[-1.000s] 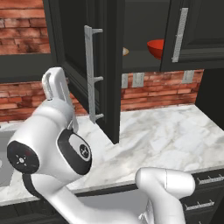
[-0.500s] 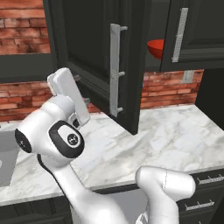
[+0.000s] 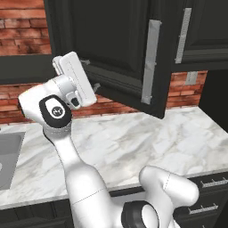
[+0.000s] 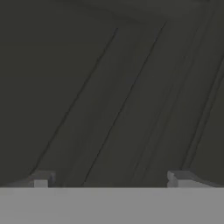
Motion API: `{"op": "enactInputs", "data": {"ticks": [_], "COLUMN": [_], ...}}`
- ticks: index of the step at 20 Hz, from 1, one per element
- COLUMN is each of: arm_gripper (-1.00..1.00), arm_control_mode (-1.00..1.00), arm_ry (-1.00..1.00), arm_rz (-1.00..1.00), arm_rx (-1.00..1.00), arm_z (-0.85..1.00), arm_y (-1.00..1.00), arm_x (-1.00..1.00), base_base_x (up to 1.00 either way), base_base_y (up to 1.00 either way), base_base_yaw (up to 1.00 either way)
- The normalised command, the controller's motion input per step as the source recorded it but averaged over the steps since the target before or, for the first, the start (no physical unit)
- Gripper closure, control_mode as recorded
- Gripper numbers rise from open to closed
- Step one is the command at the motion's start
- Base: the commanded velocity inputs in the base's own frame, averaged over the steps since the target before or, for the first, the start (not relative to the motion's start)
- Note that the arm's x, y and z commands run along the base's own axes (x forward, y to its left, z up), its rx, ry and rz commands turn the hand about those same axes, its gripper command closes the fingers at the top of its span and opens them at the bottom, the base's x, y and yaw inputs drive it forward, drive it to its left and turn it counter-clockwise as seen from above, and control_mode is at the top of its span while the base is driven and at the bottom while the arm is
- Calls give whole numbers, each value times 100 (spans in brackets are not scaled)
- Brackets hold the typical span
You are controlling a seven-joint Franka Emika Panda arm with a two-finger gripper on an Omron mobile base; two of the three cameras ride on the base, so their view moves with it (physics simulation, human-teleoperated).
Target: Open the cabinet. Pick the bowls from the counter and place them in the cabinet. Then close the cabinet.
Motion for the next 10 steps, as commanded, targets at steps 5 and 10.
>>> {"op": "enactInputs", "data": {"ticks": [5, 10], "arm_gripper": [-100, -100], "arm_control_mode": [-100, -100], "arm_ry": [-39, -68], "arm_rz": [-12, 27], "arm_rx": [31, 43], "arm_z": [-18, -37], "arm_y": [-20, -56], "arm_x": [100, 100], "base_base_x": [0, 0], "base_base_y": [0, 0], "base_base_yaw": [0, 0]}}
